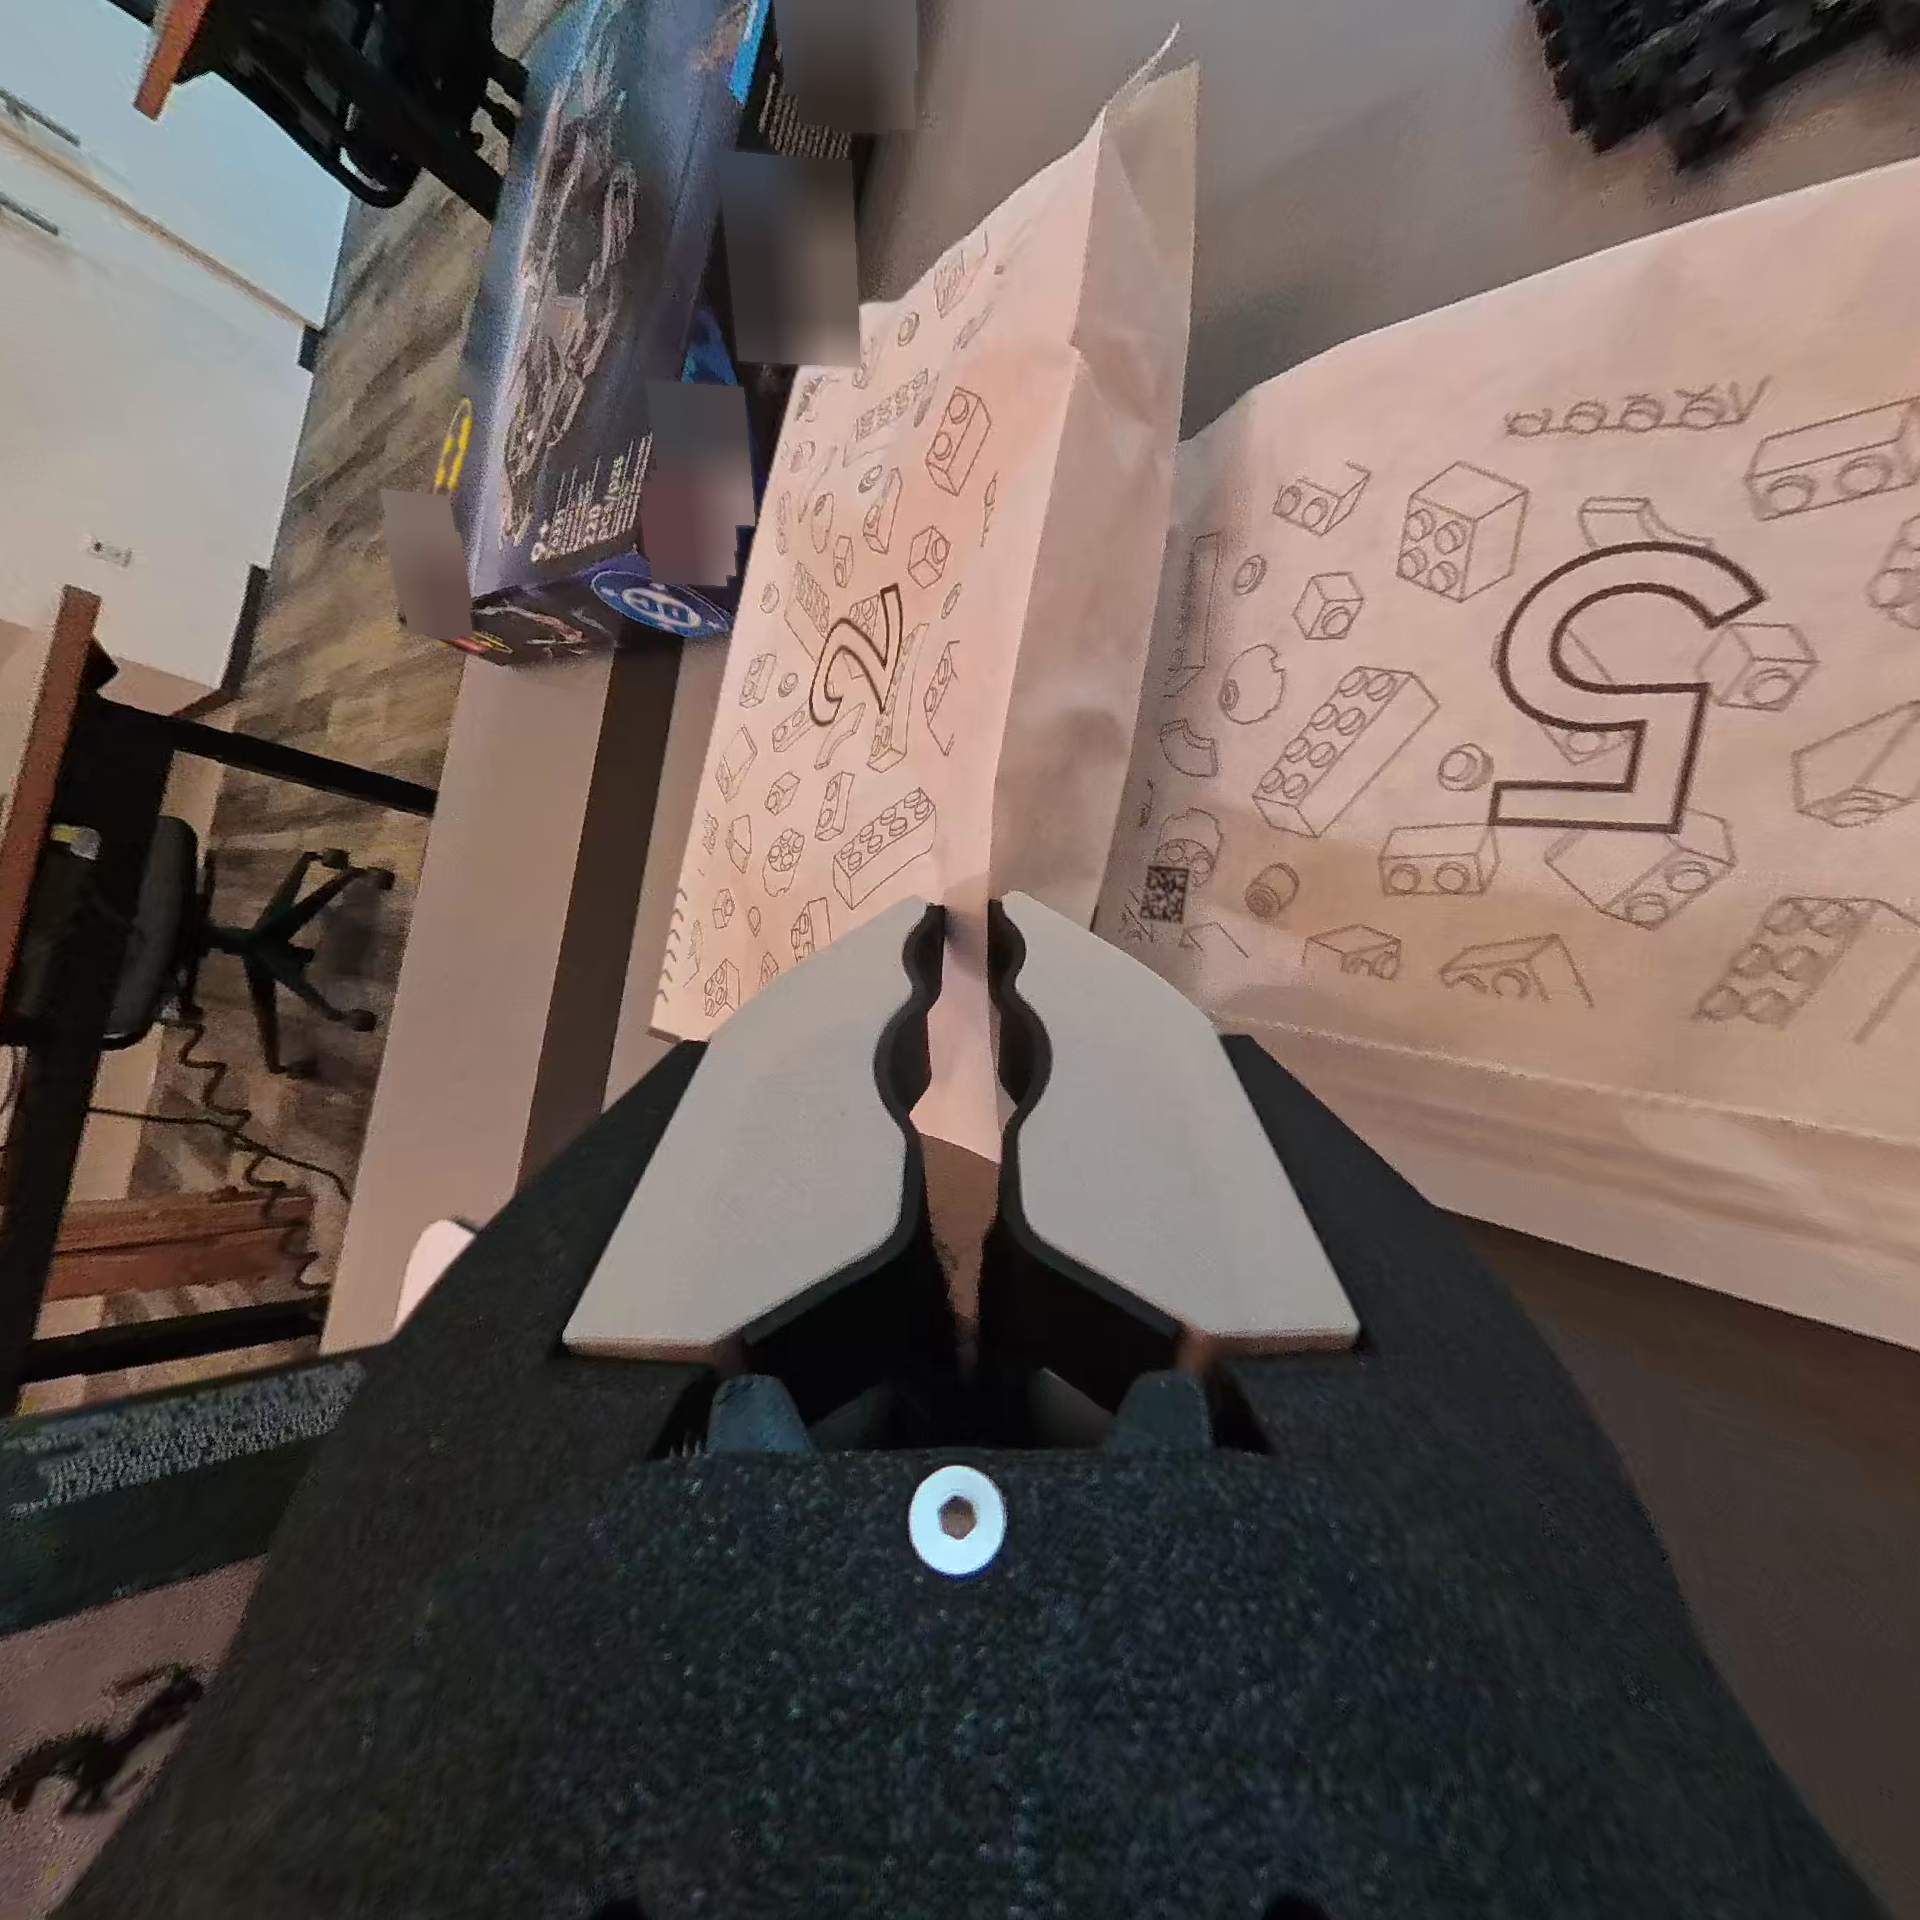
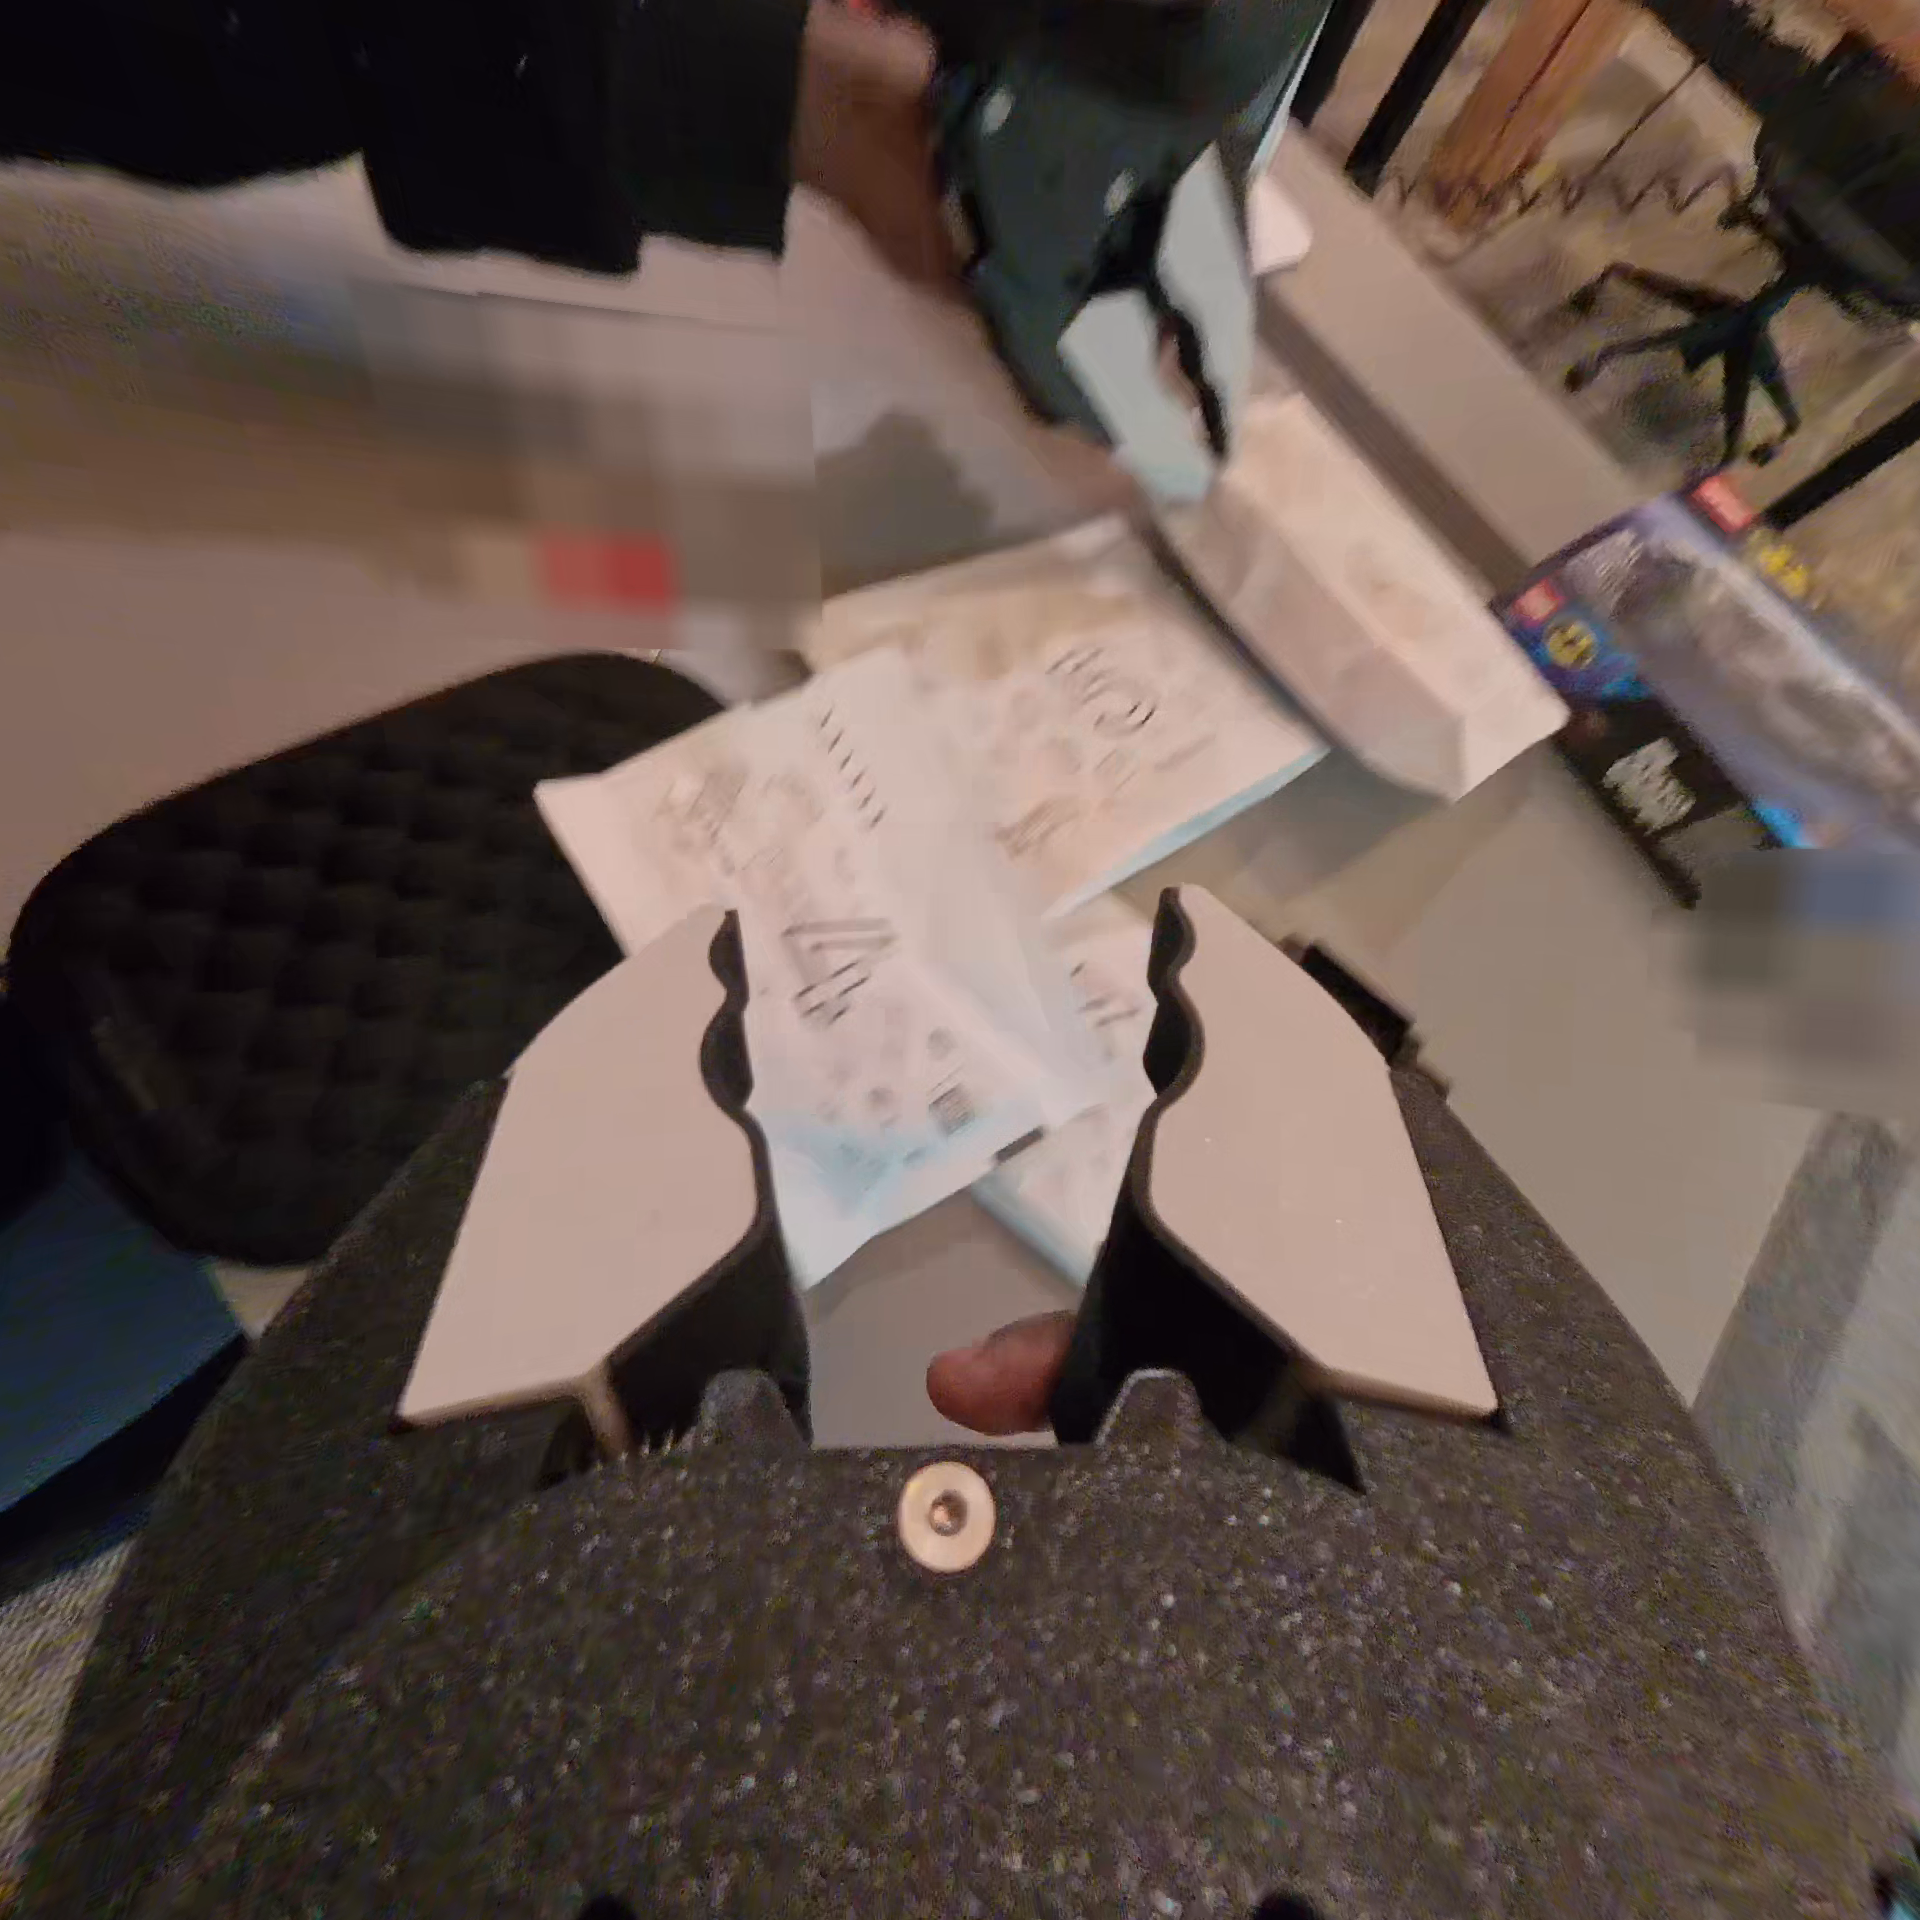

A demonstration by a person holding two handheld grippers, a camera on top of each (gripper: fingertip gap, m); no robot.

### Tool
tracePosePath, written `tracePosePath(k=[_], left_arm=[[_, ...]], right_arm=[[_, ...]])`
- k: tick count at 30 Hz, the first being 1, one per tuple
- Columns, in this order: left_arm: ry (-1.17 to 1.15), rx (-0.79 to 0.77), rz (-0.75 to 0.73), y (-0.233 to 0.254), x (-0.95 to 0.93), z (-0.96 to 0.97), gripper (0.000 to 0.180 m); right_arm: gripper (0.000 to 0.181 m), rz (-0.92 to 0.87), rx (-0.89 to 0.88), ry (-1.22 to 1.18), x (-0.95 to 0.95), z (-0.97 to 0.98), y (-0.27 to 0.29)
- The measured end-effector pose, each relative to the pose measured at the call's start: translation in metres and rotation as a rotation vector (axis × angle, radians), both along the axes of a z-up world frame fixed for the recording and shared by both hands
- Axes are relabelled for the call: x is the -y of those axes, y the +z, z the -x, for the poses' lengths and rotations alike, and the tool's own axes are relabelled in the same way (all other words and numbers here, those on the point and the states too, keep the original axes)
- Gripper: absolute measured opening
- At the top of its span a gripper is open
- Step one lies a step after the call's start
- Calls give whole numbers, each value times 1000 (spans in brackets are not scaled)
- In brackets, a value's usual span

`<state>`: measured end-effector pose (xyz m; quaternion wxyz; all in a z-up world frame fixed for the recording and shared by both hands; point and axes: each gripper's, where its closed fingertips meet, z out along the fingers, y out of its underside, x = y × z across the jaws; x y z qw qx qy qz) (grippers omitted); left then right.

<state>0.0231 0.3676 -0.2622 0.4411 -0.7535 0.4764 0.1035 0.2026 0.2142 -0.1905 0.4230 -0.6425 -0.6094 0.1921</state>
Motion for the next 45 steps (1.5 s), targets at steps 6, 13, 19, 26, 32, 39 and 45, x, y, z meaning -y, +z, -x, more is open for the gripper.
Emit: tracePosePath(k=[6, 13, 19, 26, 32, 39, 45], left_arm=[[5, 34, 9, 7, 12, 10, 8], [-4, 69, 21, 11, 19, 14, 8], [-11, 58, 4, 21, 24, 21, 8], [-33, 61, -60, 70, 107, 50, 7], [-7, 17, -57, 71, 203, 85, 7], [39, -10, -54, 50, 285, 114, 8], [108, -43, -44, 22, 302, 142, 8]], right_arm=[[77, -356, 165, -39, -131, 27, 1], [66, -697, 454, 163, -207, 73, -60], [8, -919, 459, 170, -215, 93, -37], [5, -959, 314, 202, -116, 114, 25], [5, -916, 284, 246, -20, 152, 27], [5, -846, 254, 332, 57, 187, -1], [5, -801, 261, 384, 74, 217, -35]])
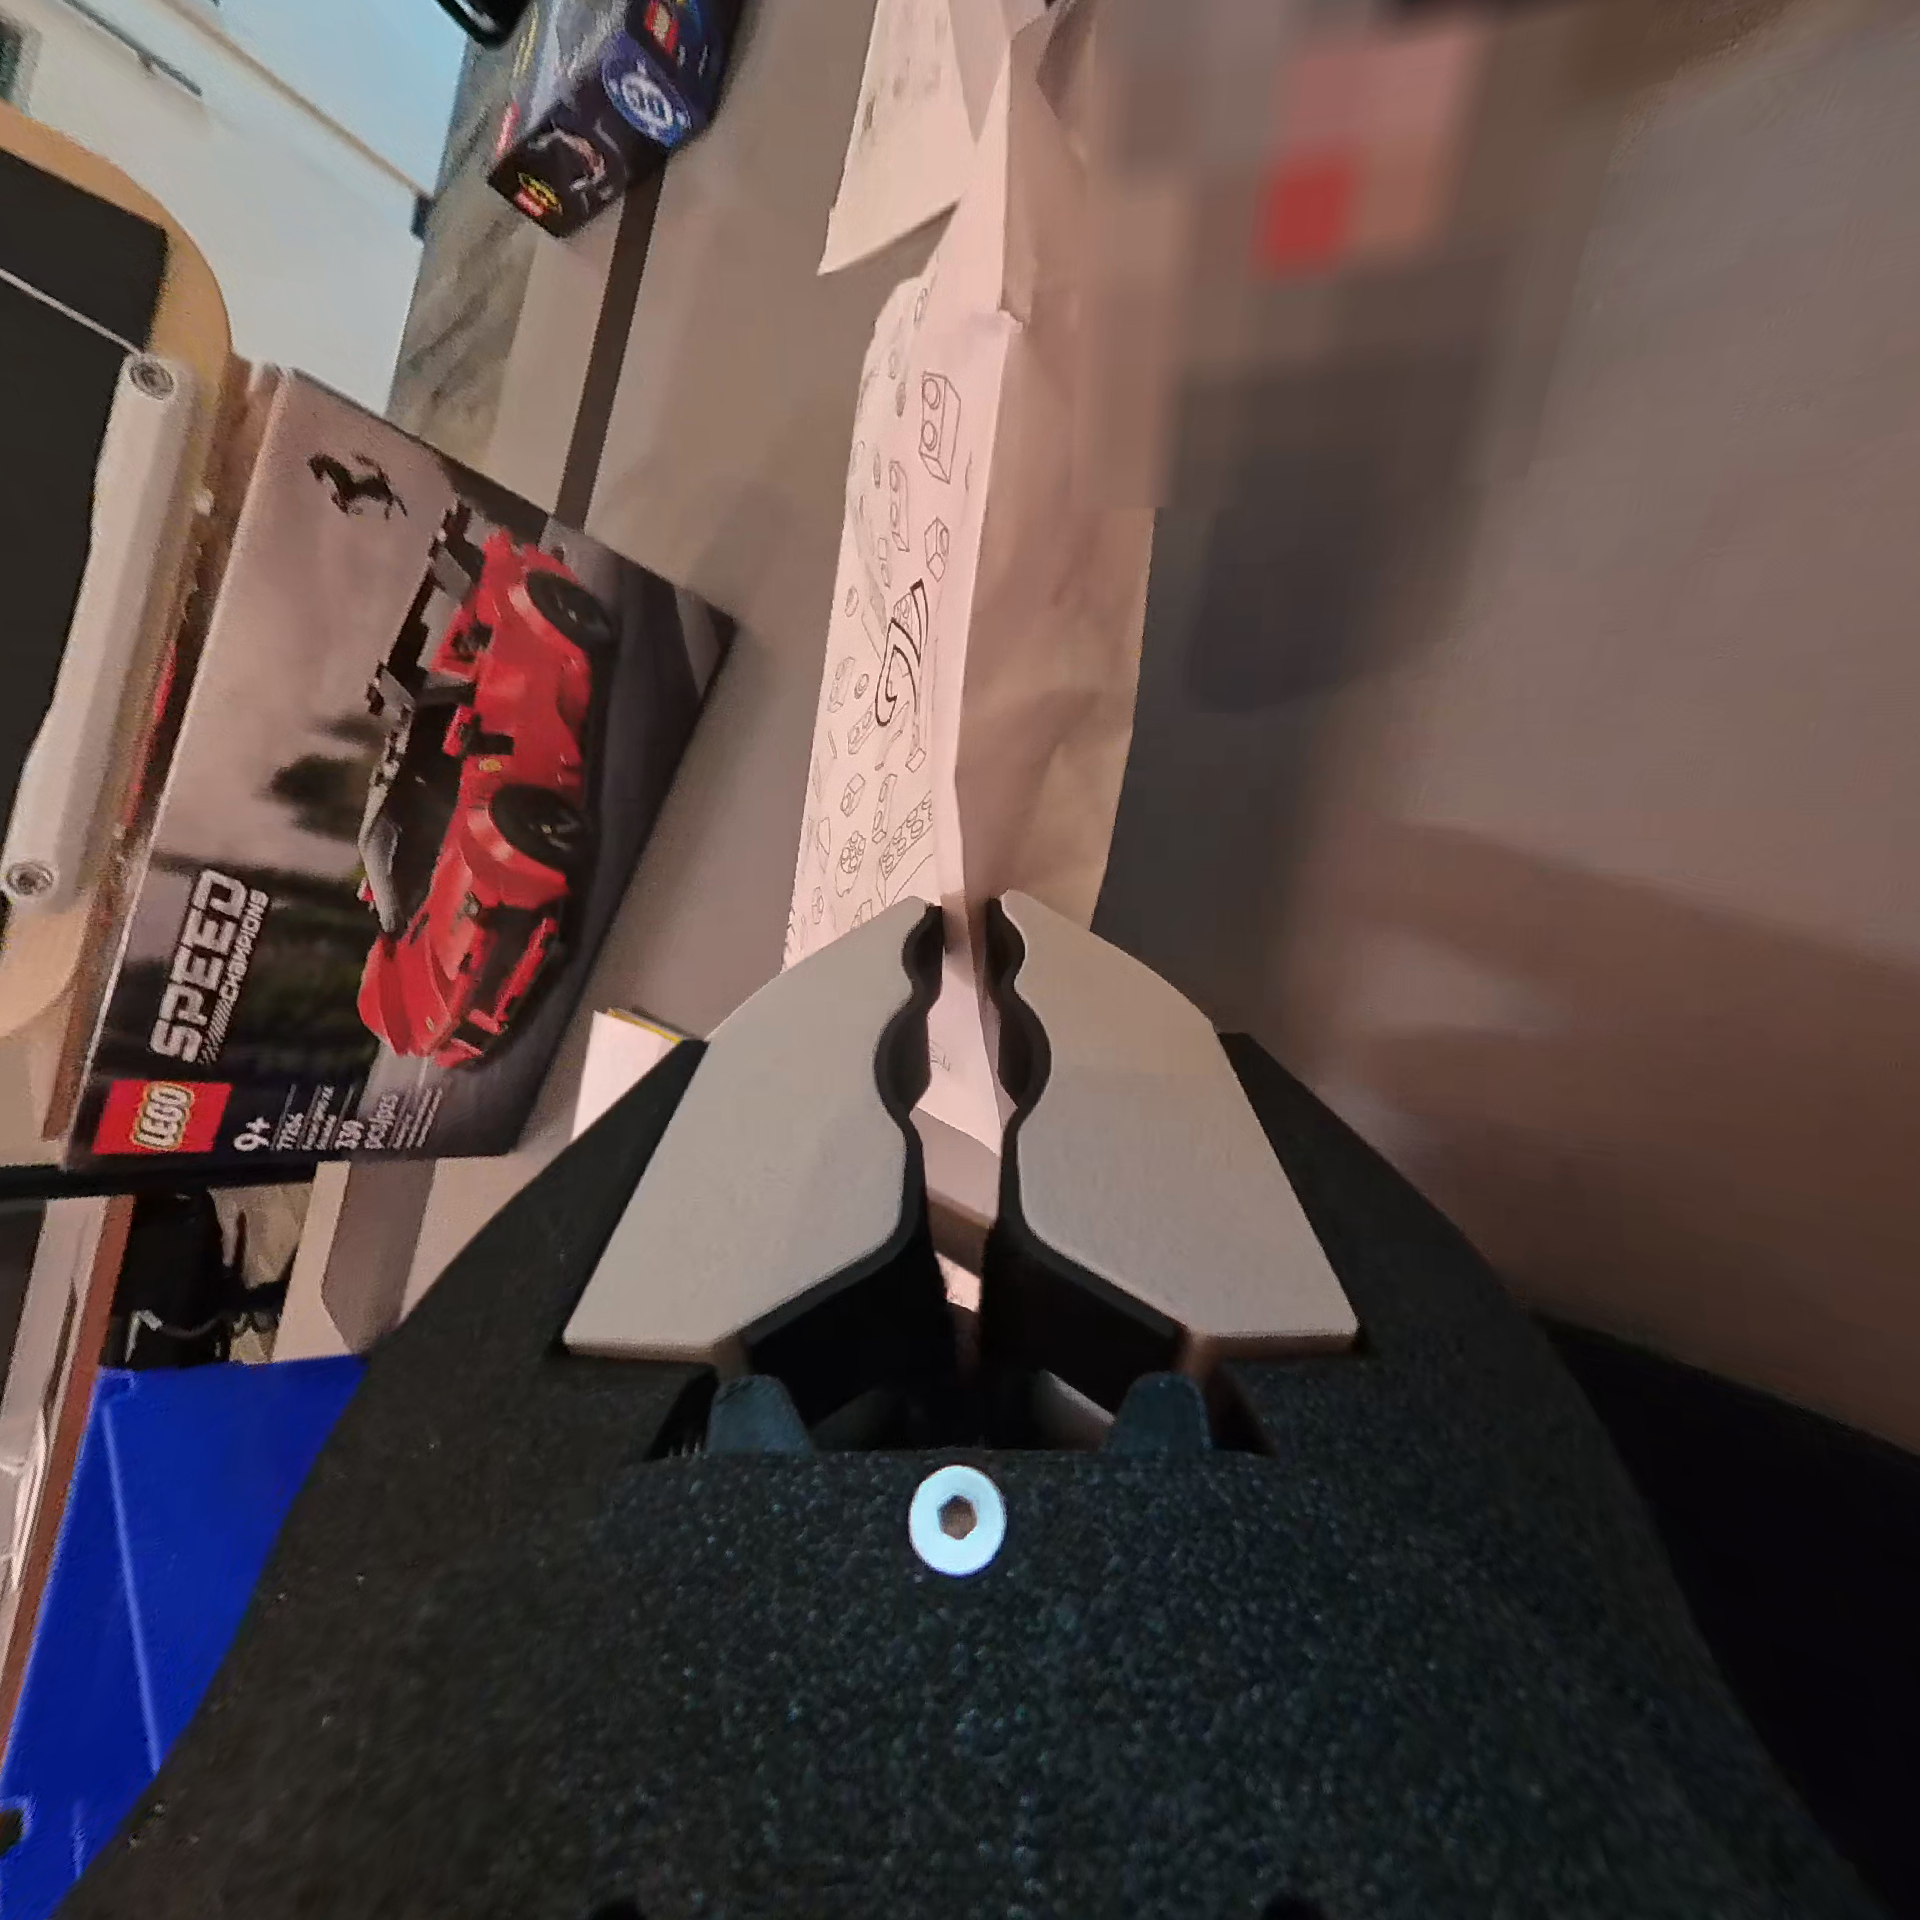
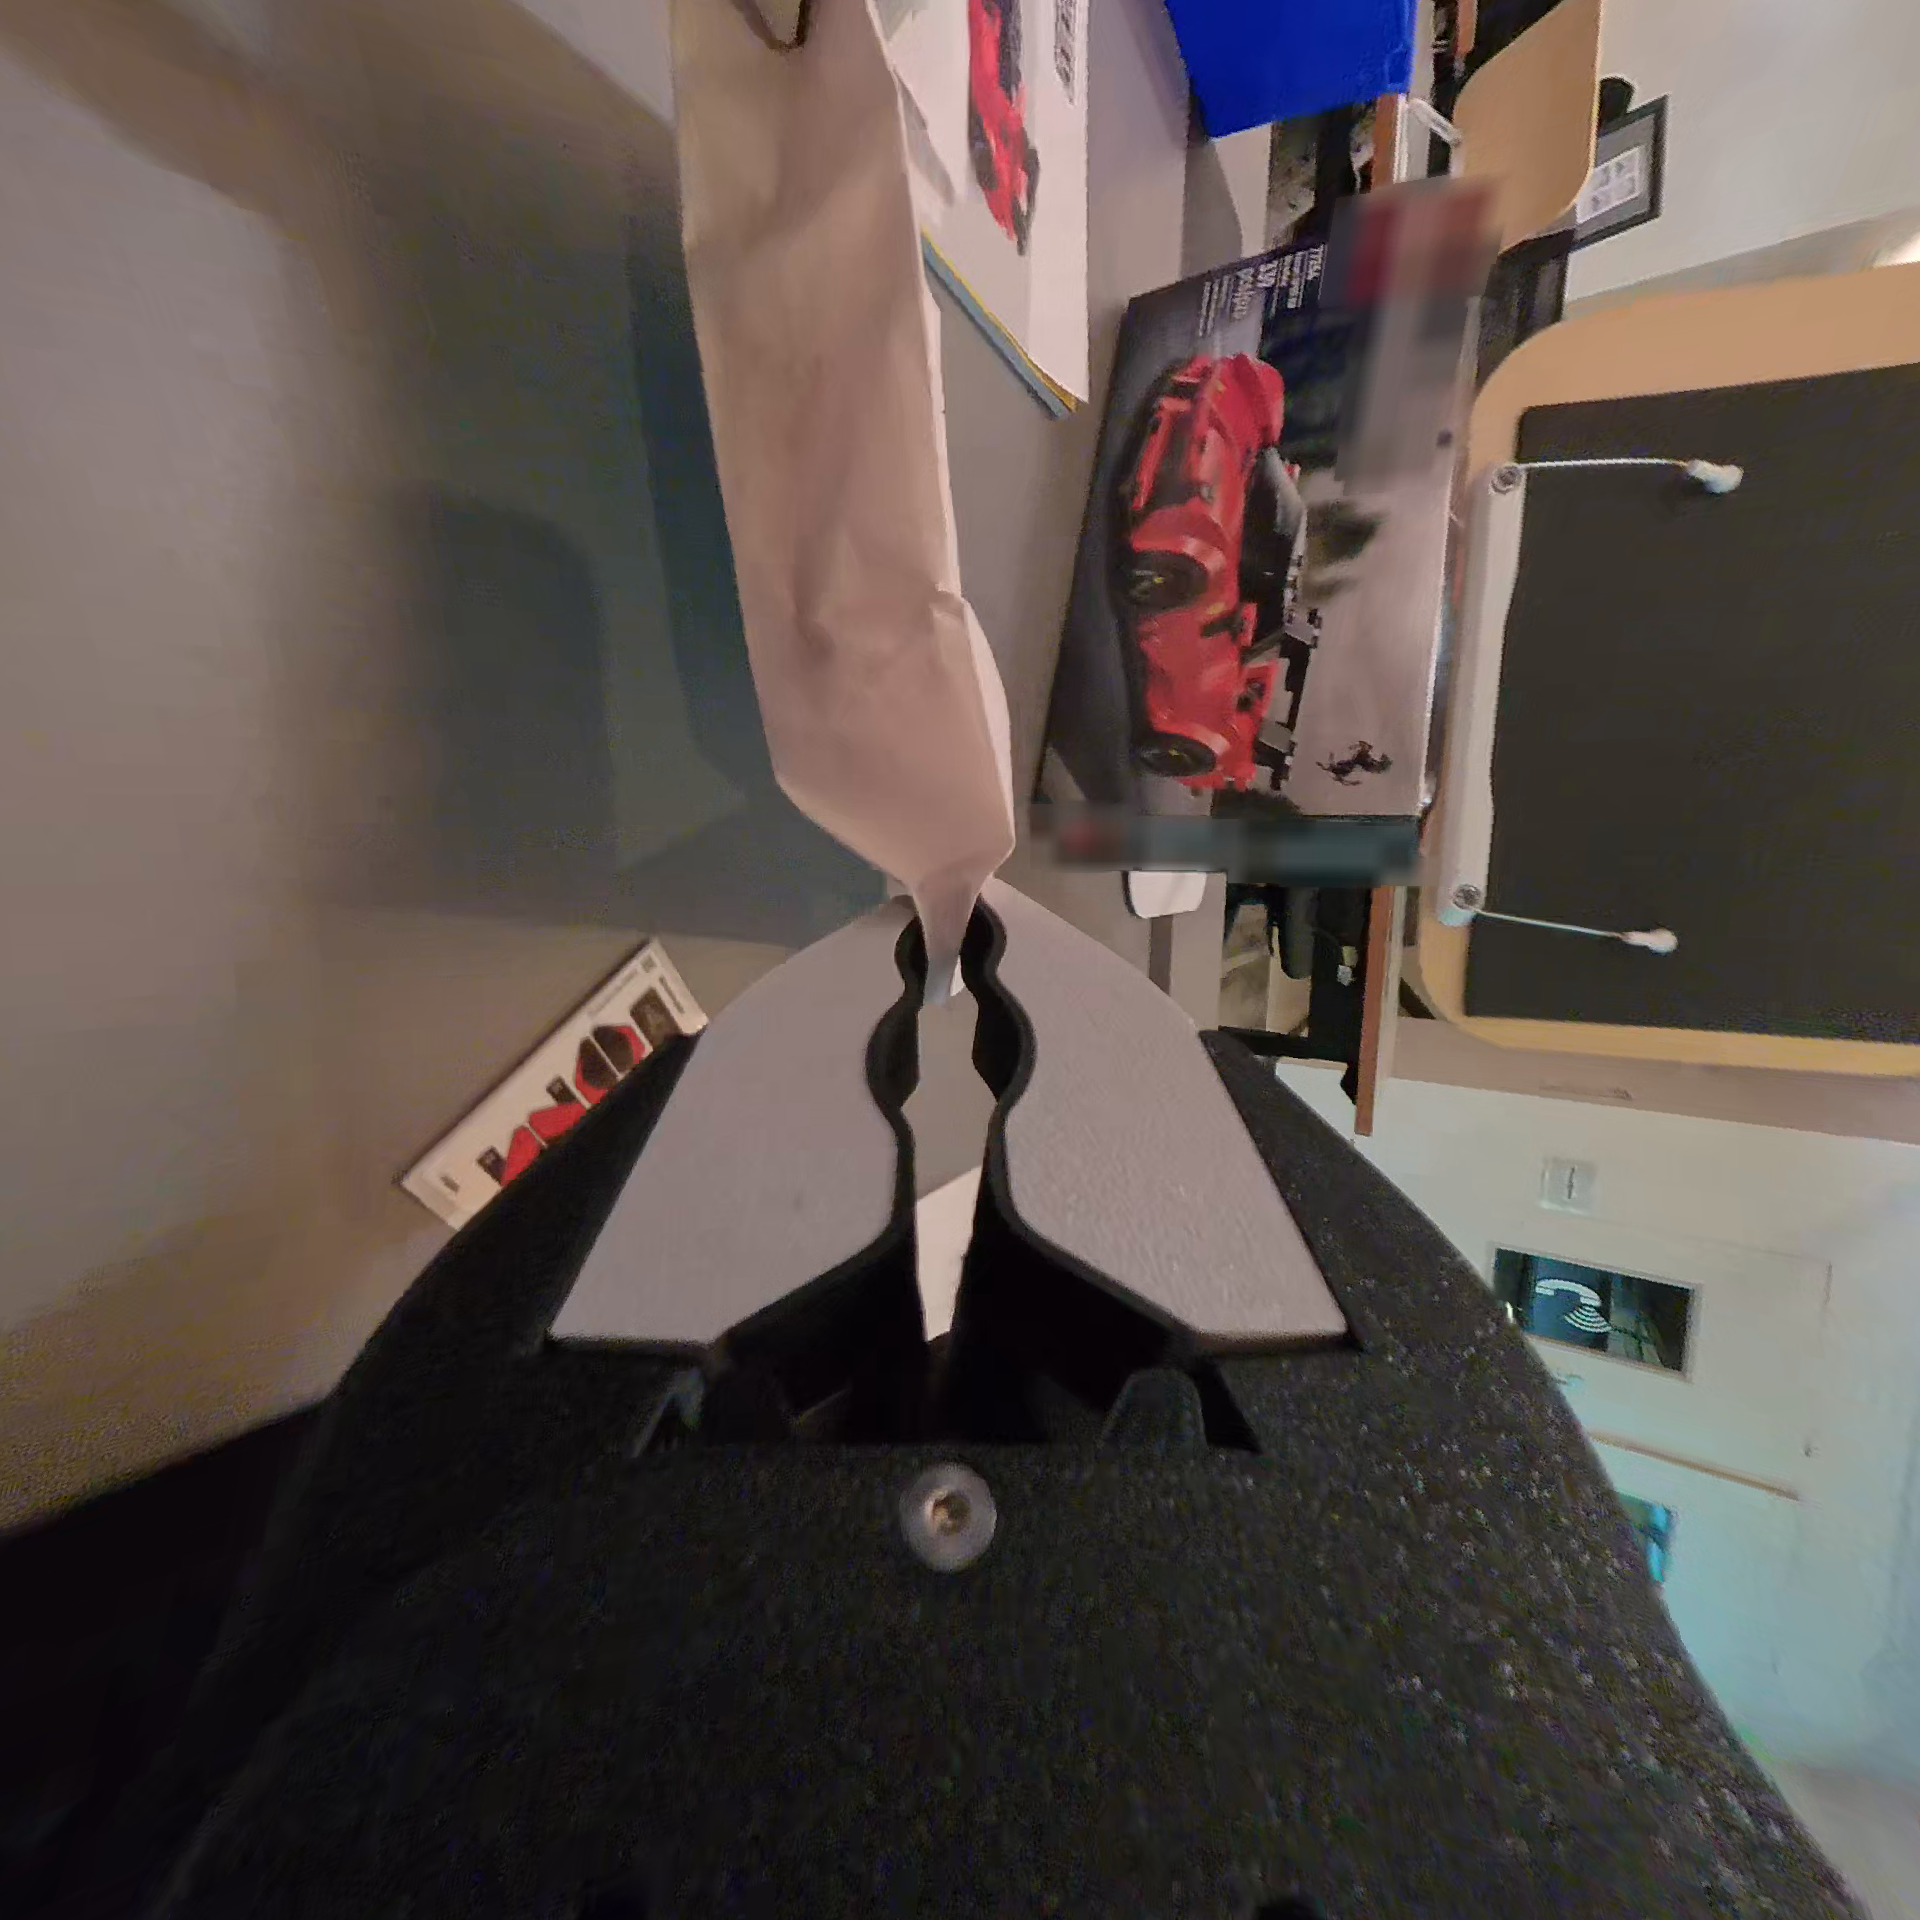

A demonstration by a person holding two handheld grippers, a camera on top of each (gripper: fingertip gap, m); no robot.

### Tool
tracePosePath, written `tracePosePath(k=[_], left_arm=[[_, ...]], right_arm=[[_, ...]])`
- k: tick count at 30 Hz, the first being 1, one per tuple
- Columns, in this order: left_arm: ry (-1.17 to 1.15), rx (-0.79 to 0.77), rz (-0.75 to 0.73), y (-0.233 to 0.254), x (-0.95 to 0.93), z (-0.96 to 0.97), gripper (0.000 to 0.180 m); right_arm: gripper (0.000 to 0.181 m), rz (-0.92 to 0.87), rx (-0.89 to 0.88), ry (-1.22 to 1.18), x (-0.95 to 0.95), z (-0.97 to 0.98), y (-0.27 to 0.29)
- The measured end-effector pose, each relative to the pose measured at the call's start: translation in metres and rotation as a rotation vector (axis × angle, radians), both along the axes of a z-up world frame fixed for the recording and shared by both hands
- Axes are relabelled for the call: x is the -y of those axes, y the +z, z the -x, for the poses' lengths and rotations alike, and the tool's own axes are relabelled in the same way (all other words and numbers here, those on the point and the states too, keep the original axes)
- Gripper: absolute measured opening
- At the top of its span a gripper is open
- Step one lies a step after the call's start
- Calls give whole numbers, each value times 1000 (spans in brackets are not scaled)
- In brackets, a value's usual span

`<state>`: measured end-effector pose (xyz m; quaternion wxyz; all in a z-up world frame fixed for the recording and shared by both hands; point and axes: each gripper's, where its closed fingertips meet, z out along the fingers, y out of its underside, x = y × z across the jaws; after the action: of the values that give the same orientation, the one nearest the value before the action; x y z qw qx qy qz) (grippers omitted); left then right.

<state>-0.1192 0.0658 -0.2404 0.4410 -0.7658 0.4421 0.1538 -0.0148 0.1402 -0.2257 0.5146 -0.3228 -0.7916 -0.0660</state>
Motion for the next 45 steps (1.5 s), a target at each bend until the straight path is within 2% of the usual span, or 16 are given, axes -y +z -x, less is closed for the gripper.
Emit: tracePosePath(k=[10, 12, 15, 18, 20, 22, 26, 29, 31, 34, 36, 42, 45], left_arm=[[31, 18, 104, -16, 18, 10, 9], [33, 64, 136, -19, 19, 8, 24], [32, 130, 173, -16, 24, 3, 46], [47, 228, 166, -4, 27, 2, 55], [62, 309, 168, 4, 28, 1, 60], [82, 361, 167, 10, 26, 0, 67], [179, 417, 85, 36, 0, 25, 81], [356, 468, -38, 64, -45, 91, 91], [411, 556, -122, 81, -78, 138, 96], [430, 738, -38, 74, -121, 184, 125], [465, 771, 7, 58, -147, 207, 131], [513, 800, 14, 26, -194, 235, 130], [494, 796, 82, 14, -202, 225, 117]], right_arm=[[10, 119, 74, 47, 13, 15, -25], [16, 170, 106, 63, 16, 15, -32], [33, 292, 147, 76, 22, 10, -38], [75, 533, 178, 25, 25, -3, -38], [91, 690, 141, -12, 22, -13, -28], [98, 812, 66, -52, 12, -21, -14], [105, 917, -49, -178, -30, -19, 17], [106, 939, -149, -263, -74, 8, 41], [108, 953, -208, -304, -101, 31, 46], [113, 1051, -301, -362, -128, 68, 39], [113, 1060, -347, -391, -140, 88, 31], [97, 1006, -385, -500, -163, 117, 9], [73, 1007, -359, -526, -168, 127, -2]])
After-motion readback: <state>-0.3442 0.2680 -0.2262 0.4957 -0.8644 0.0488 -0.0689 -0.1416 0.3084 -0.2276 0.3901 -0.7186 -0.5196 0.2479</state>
